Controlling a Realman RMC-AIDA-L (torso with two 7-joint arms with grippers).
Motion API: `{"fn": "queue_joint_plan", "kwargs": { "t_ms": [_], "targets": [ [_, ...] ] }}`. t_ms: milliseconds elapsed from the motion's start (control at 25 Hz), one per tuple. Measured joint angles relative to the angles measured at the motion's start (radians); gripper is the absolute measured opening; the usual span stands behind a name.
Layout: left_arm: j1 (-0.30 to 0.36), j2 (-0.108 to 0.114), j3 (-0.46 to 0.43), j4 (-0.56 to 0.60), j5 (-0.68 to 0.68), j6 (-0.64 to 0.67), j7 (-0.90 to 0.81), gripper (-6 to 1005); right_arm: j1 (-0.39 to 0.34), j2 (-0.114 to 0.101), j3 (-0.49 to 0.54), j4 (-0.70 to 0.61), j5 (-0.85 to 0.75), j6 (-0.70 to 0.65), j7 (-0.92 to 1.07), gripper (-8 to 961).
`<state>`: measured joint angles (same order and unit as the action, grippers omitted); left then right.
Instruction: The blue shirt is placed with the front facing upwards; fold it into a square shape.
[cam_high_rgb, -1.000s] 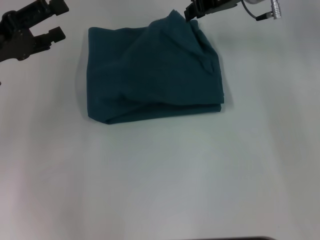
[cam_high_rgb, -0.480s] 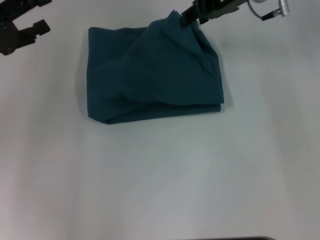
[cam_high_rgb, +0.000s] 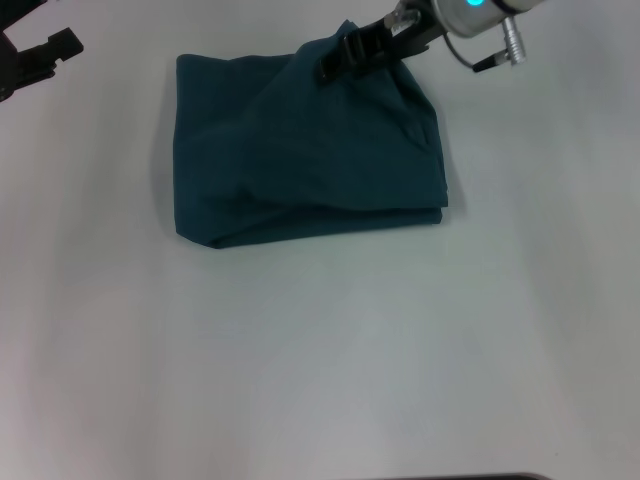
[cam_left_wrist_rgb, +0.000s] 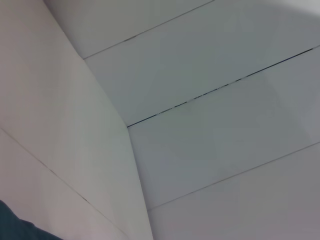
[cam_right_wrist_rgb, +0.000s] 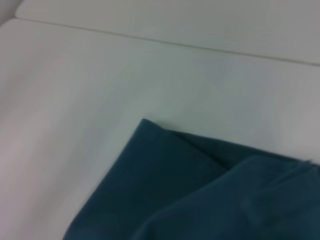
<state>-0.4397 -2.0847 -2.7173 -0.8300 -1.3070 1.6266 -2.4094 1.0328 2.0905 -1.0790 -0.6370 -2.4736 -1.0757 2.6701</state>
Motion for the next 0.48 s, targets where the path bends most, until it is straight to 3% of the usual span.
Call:
{"fn": "queue_joint_plan", "kwargs": {
  "t_ms": [480],
  "targets": [
    [-0.009, 0.000, 0.004, -0.003, -0.015, 0.024, -0.005, 960, 0.040, 0.004, -0.176, 0.145, 0.074, 0.174, 0.013, 564]
  ]
}}
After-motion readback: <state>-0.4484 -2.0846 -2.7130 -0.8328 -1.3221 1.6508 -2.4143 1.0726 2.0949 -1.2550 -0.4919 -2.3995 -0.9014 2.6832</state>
